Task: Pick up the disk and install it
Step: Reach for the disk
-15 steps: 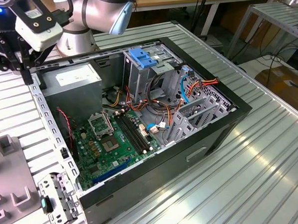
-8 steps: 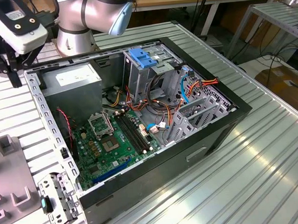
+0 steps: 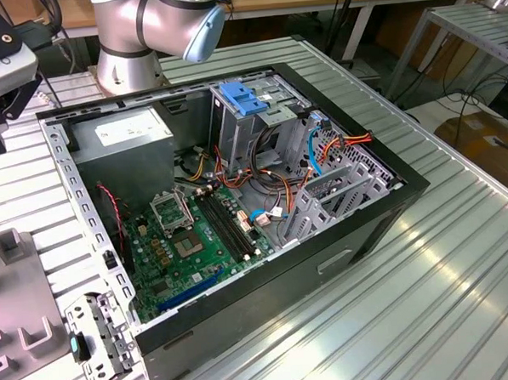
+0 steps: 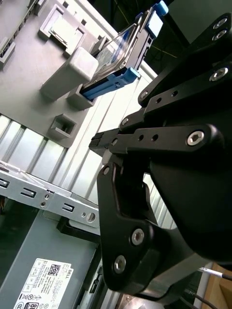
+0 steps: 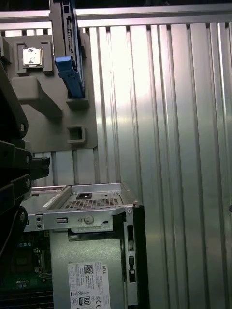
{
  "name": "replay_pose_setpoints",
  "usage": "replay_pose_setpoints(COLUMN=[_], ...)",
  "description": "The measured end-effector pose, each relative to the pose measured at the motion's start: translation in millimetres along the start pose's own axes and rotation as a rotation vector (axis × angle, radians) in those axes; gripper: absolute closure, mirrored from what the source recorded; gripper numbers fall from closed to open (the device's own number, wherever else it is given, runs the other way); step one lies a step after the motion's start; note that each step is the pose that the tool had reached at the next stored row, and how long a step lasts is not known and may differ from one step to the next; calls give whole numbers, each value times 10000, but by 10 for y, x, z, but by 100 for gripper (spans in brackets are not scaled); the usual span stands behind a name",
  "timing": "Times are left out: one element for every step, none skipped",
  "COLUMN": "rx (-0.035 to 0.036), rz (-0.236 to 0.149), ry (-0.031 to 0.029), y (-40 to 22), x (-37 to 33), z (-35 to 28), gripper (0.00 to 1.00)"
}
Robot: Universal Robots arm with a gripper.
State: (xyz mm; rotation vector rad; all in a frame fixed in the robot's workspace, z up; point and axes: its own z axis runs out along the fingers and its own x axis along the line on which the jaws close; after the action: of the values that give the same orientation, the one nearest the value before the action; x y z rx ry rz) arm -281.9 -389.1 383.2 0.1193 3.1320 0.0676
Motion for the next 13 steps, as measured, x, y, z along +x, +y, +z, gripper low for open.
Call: replay_pose_setpoints(rx=[0, 0, 0, -1, 0, 0, 0, 0, -1, 0, 0, 0, -1], rz=[0, 0, 0, 0, 0, 1, 0, 0, 0, 0, 1, 1, 0], ry=[0, -1, 0, 0, 0, 0, 0, -1, -1, 0, 0, 0, 0], y=[0, 0, 0, -1, 0, 0, -1, -1, -1, -1, -1, -1, -2], x=[4, 5, 5, 6, 7, 7, 8, 8, 9, 9, 14, 19, 33], z=[0, 0, 0, 0, 0, 0, 0, 0, 0, 0, 0, 0, 0], gripper=[89, 89, 89, 89, 89, 89, 89, 89, 89, 89, 89, 89, 89])
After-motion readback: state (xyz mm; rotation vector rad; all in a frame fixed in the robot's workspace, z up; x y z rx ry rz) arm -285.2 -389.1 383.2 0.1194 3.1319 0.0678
